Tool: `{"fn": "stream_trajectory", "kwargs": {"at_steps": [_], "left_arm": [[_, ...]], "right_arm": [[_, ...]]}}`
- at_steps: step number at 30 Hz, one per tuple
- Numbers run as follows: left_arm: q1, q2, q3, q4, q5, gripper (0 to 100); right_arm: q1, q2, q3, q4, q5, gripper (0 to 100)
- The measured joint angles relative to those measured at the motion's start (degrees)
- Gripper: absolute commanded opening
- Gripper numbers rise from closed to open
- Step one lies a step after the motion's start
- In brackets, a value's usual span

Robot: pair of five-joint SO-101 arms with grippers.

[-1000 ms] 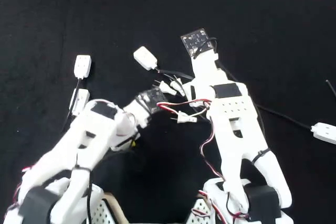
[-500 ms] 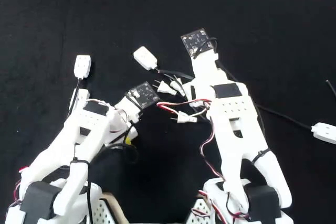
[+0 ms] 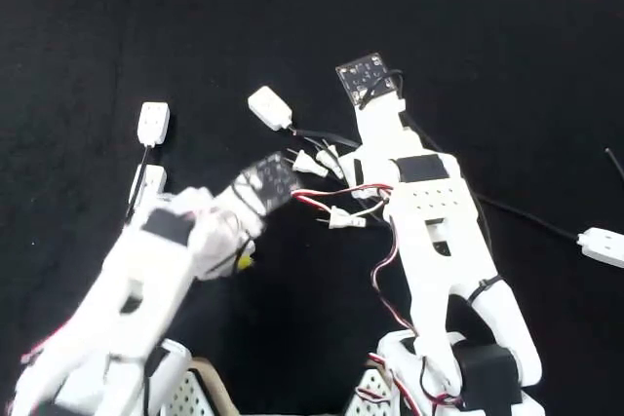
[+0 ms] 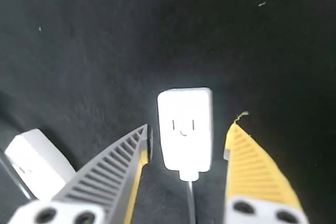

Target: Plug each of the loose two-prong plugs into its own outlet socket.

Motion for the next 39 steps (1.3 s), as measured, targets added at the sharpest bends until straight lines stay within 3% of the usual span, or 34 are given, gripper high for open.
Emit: {"fn": "stream_trajectory", "kwargs": {"at_steps": [5,9,16,24,34,39], "left_arm": [[2.2,-14.59,11.25,-0.79,0.09,27],[3.34,-15.91,15.38,-4.66,0.09,27],[0.35,-0.97,13.19,-13.1,0.0,26],[-0.79,21.27,0.7,-13.71,0.35,24],[-2.11,24.7,-2.73,-10.55,-0.7,2],[-3.34,20.84,-2.55,-9.14,-0.26,3]], "right_arm": [[0.0,0.0,0.0,0.0,0.0,1.2],[0.0,0.0,0.0,0.0,0.0,1.2],[0.0,0.0,0.0,0.0,0.0,1.2],[0.0,0.0,0.0,0.0,0.0,1.2],[0.0,0.0,0.0,0.0,0.0,1.2],[0.0,0.0,0.0,0.0,0.0,1.2]]}}
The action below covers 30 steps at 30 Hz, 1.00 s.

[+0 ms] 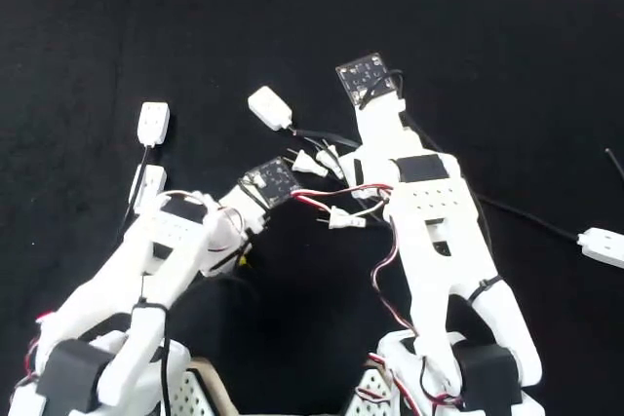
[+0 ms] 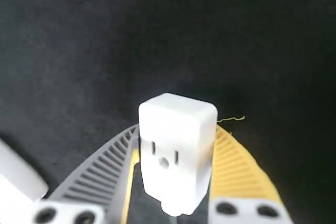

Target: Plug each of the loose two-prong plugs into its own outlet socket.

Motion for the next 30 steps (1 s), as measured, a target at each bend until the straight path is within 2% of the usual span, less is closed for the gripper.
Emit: {"fn": "stream_trajectory", "kwargs": {"at_steps": [6,9,13,19,24,28,30], "left_arm": [[0.26,-10.29,1.93,4.84,0.0,3],[3.52,-15.74,3.34,7.91,0.35,3],[5.8,-16.79,4.48,6.24,2.9,3],[4.57,-0.79,-2.37,5.36,5.54,3],[4.48,18.37,-16.35,11.69,9.58,3],[4.4,22.86,-21.54,15.38,10.55,3],[4.13,23.12,-22.15,15.82,10.55,8]], "right_arm": [[0.0,0.0,0.0,0.0,0.0,1.2],[0.0,0.0,0.0,0.0,0.0,1.2],[0.0,0.0,0.0,0.0,0.0,1.2],[0.0,0.0,0.0,0.0,0.0,1.2],[0.0,0.0,0.0,0.0,0.0,1.2],[0.0,0.0,0.0,0.0,0.0,1.2],[0.0,0.0,0.0,0.0,0.0,1.2]]}}
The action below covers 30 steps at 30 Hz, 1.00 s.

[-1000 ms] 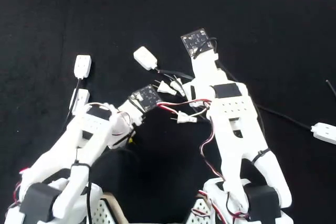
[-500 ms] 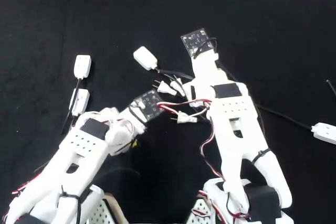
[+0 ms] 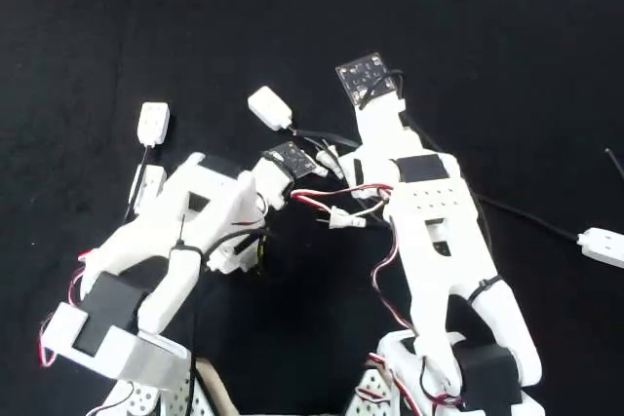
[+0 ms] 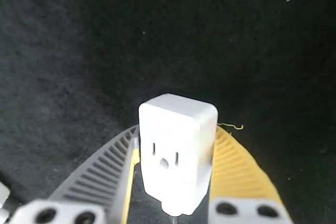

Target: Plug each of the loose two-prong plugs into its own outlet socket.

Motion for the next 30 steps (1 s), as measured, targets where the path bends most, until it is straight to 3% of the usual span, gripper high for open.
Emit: {"fn": "stream_trajectory", "kwargs": {"at_steps": [4,9,14,25,30], "left_arm": [[-2.73,0.09,-0.7,-0.26,0.18,22],[-5.01,-0.26,-0.79,-0.44,0.62,22],[-5.1,-8.7,1.76,-0.44,0.62,22],[-3.52,-38.33,24.62,-8.35,0.44,27],[2.02,-46.15,32.18,-9.05,-1.67,27]], "right_arm": [[0.0,0.0,0.0,0.0,0.97,1.2],[0.0,0.0,0.0,0.0,1.41,1.2],[0.0,0.0,0.0,0.0,1.41,1.2],[0.0,0.0,0.0,0.0,1.41,1.2],[0.0,0.0,0.0,0.0,1.41,1.2]]}}
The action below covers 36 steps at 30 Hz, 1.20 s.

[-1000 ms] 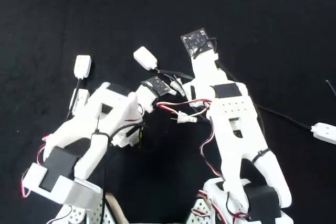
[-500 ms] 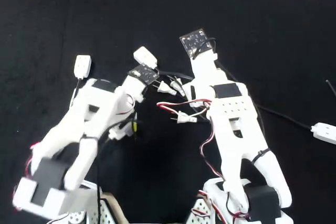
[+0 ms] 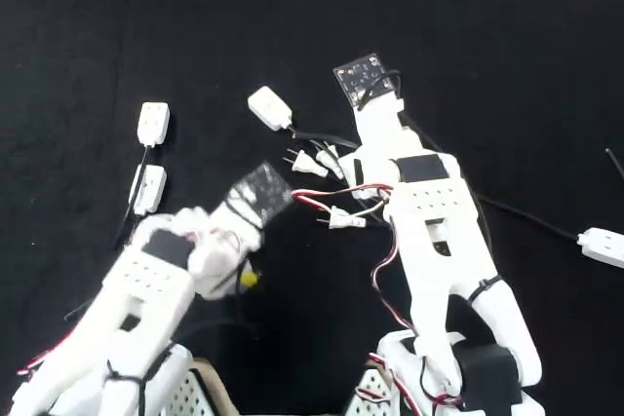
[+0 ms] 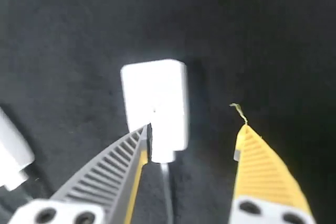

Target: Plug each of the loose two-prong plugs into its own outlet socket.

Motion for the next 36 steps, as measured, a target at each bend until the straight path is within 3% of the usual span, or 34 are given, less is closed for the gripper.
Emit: {"fn": "stream_trajectory", "kwargs": {"at_steps": [5,10,15,21,27,36], "left_arm": [[0.18,1.32,1.32,-5.8,0.18,27],[-0.62,12.04,-1.14,-9.67,0.44,25],[-3.78,22.24,-6.95,-10.81,0.53,24],[-4.92,25.14,-9.05,-8.44,-0.79,23],[-5.19,25.23,-9.14,-7.47,-1.23,3],[-3.96,25.32,-9.05,-7.03,-1.41,3]], "right_arm": [[0.0,0.0,0.0,0.0,0.0,1.2],[0.0,0.0,0.0,0.0,0.0,1.2],[0.0,0.0,0.0,0.0,0.0,1.2],[0.0,0.0,0.0,0.0,0.0,1.2],[0.0,0.0,0.0,0.0,0.0,1.2],[0.0,0.0,0.0,0.0,0.0,1.2]]}}
